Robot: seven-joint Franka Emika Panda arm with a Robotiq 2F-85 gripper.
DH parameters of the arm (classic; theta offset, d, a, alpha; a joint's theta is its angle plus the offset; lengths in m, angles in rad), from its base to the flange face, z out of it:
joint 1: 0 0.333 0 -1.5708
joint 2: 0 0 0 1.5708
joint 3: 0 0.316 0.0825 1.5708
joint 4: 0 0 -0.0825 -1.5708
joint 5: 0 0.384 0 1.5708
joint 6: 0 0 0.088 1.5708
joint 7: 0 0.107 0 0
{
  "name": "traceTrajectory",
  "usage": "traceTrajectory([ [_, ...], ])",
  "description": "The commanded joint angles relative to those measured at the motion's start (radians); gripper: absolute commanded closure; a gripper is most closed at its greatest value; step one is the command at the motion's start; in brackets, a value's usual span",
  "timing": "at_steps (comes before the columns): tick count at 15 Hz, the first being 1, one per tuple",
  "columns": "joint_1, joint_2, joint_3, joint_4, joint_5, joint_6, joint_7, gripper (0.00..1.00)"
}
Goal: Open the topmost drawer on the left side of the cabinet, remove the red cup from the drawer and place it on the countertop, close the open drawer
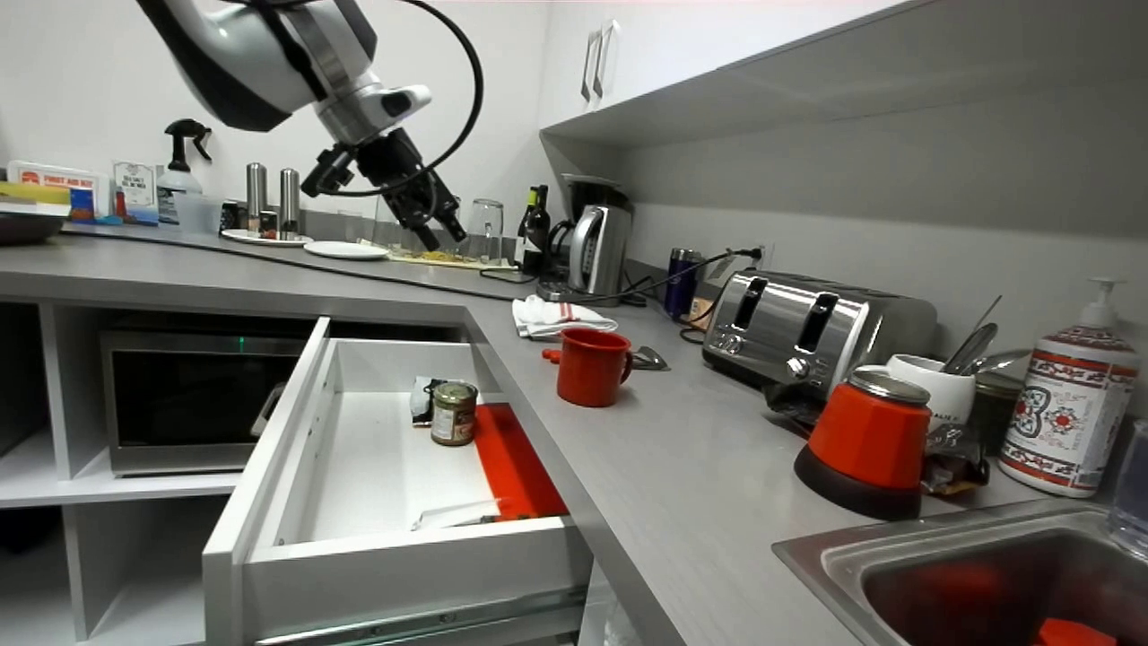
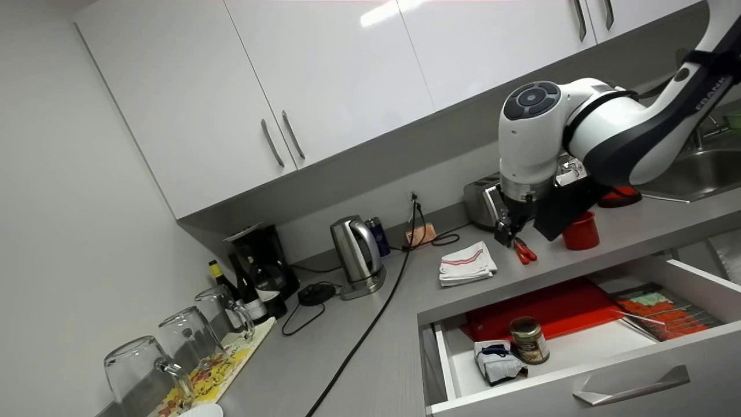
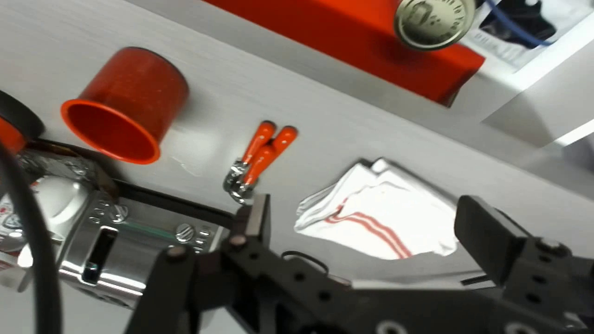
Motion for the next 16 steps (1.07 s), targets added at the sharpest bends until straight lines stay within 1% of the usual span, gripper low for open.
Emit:
traceTrajectory([
  [1,0.017,-0.010,0.072,-0.052,-0.101,0.010,0.013,0.00],
  [5,0.018,0.024,0.146,-0.066,-0.122,0.016,-0.023,0.00],
  [7,0.024,0.057,0.169,-0.062,-0.124,0.005,-0.046,0.00],
  [12,0.044,0.153,0.180,-0.042,-0.151,-0.032,-0.090,0.00],
  [16,0.091,0.184,0.178,-0.060,-0.255,-0.061,-0.070,0.00],
])
